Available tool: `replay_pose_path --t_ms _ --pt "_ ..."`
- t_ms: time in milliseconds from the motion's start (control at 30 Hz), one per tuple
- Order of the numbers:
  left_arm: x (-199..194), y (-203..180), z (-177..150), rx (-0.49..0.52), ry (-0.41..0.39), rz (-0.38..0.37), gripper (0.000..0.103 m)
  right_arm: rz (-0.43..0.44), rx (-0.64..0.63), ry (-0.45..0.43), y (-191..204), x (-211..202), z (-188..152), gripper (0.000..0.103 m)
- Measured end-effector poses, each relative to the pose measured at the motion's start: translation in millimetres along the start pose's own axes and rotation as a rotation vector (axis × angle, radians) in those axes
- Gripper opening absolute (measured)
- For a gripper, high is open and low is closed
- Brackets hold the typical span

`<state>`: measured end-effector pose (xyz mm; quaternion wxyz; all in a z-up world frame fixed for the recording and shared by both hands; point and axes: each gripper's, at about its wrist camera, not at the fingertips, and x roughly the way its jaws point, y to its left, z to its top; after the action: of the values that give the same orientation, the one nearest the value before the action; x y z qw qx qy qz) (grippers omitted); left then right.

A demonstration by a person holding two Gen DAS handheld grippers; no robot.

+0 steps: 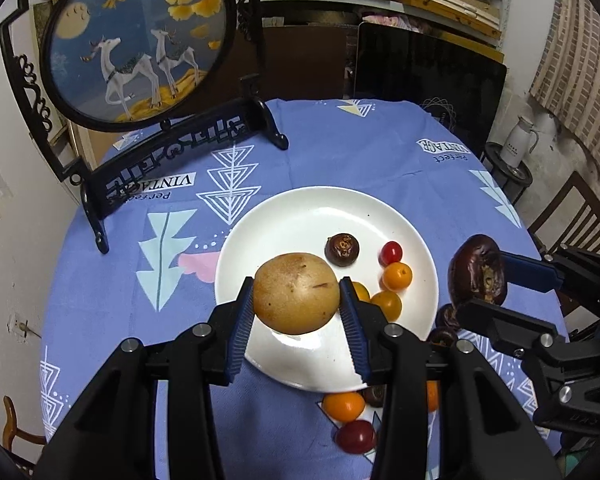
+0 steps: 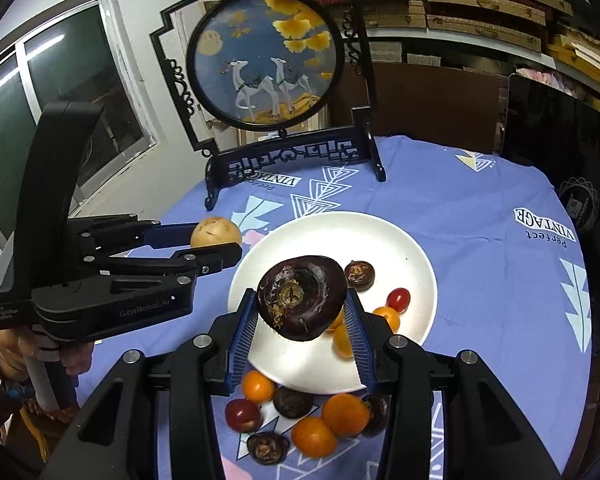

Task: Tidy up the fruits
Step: 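Carry both fruits over the white plate and open both grippers to release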

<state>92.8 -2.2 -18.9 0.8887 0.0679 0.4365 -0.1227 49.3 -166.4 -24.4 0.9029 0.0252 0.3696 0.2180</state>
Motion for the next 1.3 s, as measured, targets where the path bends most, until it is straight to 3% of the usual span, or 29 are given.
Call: replay_pose_path --t_ms 833,1300 --pt "91 14 15 -0.029 0.154 0.056 0.041 -0.018 0.040 0.148 -41 88 19 0.045" --pt "106 14 16 -0.049 0.185 0.073 0.041 -0.036 0.053 0.171 -46 105 22 0.045"
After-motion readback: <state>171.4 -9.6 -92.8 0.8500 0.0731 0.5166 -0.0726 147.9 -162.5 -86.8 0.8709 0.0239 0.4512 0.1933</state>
